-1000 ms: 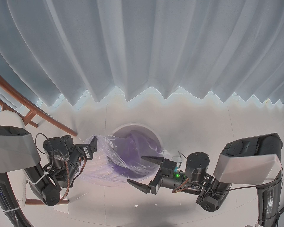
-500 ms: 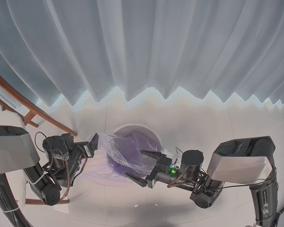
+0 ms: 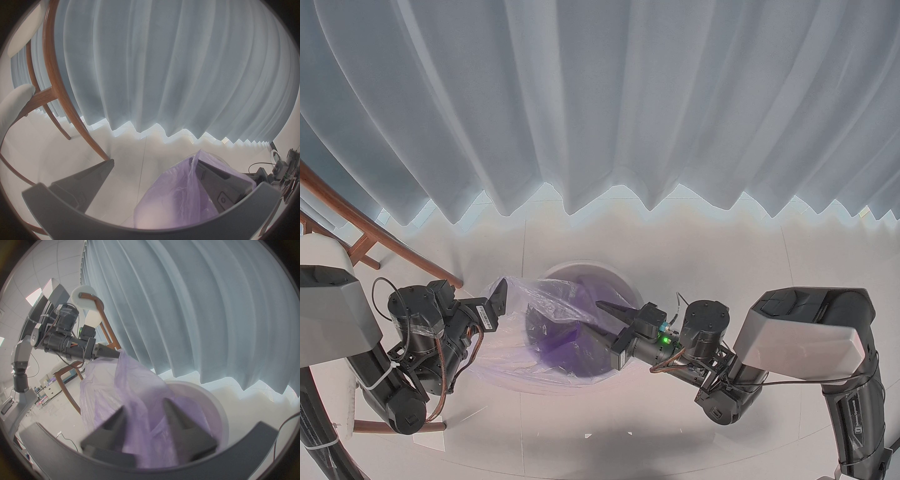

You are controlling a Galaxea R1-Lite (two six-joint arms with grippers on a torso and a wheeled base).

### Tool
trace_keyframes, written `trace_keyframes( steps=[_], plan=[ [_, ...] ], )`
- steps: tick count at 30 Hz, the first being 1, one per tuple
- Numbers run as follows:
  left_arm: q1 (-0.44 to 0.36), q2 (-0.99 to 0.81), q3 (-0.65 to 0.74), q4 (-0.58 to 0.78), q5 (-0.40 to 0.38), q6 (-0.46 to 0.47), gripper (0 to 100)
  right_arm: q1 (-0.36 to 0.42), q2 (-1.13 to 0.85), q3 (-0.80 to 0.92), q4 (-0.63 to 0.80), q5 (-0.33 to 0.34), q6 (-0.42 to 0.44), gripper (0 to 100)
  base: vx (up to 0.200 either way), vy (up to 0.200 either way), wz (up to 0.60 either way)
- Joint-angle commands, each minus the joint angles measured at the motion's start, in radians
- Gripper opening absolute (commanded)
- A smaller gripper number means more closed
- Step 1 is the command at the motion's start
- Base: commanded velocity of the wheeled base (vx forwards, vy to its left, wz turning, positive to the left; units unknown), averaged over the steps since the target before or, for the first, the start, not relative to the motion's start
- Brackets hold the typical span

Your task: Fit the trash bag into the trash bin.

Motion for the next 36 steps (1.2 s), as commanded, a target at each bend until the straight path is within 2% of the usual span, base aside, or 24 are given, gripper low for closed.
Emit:
trace_keyframes(
  steps=[1, 6, 11, 20, 31, 36],
  plan=[
    [0.0, -0.019, 0.006, 0.001, 0.001, -0.001, 100, -0.009, -0.031, 0.002, -0.011, -0.001, 0.02, 0, 0.0, 0.0, 0.0],
    [0.0, -0.045, 0.02, 0.001, -0.001, -0.002, 100, -0.031, -0.031, 0.009, -0.018, -0.002, 0.051, 0, 0.0, 0.0, 0.0],
    [0.008, -0.092, 0.073, 0.002, -0.007, 0.004, 100, -0.034, -0.049, 0.024, -0.019, -0.002, 0.052, 0, 0.0, 0.0, 0.0],
    [0.009, -0.136, 0.079, 0.002, 0.001, 0.009, 100, -0.026, -0.055, 0.059, -0.019, -0.022, 0.054, 0, 0.0, 0.0, 0.0],
    [0.011, -0.13, 0.079, 0.002, 0.001, 0.009, 100, -0.023, -0.055, 0.059, -0.019, -0.022, 0.055, 0, 0.2, 0.2, 0.0],
    [0.006, -0.115, 0.076, 0.002, 0.001, 0.006, 100, -0.032, -0.072, 0.047, -0.019, -0.019, 0.095, 0, 0.16, 0.16, 0.0]
  ],
)
